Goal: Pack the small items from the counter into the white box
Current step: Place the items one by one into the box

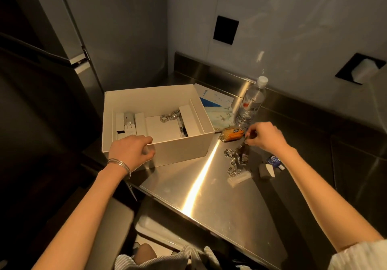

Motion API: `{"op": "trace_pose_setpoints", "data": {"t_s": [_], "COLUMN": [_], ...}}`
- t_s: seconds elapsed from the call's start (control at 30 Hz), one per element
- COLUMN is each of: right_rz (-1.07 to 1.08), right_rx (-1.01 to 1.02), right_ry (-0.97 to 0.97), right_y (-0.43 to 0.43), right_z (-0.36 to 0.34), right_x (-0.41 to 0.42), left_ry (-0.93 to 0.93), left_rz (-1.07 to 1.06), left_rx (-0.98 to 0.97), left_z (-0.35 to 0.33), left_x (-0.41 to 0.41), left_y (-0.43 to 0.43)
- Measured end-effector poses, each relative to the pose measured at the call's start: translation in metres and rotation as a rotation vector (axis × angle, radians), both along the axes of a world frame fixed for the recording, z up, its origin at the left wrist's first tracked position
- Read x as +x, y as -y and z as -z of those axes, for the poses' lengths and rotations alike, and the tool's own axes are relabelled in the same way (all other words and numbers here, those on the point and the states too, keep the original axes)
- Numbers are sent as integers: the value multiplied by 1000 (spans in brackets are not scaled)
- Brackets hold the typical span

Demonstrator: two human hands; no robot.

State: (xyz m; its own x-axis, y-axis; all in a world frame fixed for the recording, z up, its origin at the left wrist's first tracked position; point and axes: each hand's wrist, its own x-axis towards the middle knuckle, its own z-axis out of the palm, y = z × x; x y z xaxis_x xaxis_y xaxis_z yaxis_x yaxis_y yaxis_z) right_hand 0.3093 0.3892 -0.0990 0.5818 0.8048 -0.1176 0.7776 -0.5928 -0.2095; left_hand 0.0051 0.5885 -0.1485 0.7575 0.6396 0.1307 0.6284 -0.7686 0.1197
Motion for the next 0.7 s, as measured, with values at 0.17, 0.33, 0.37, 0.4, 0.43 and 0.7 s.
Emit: {"op": "trace_pose_setpoints", "data": {"t_s": [0.17,0.33,0.37,0.4,0.43,0.7], "right_rz": [-92,-236,-248,-257,-265,-323], "right_rx": [100,212,245,281,317,259], "right_ry": [-39,-50,-54,-64,-79,-160], "right_y": [-9,-37,-46,-57,-69,-186], "right_z": [-72,-126,-132,-136,-138,-65], "right_x": [-18,-52,-56,-62,-67,-107], "left_ry": [-16,-4,-7,-13,-22,-29], "left_rz": [22,39,39,40,40,40], "left_rx": [6,4,5,7,14,12], "left_z": [-3,-4,-4,-4,-4,-4], "left_x": [0,1,1,1,1,-1], "left_y": [2,3,3,2,2,1]}}
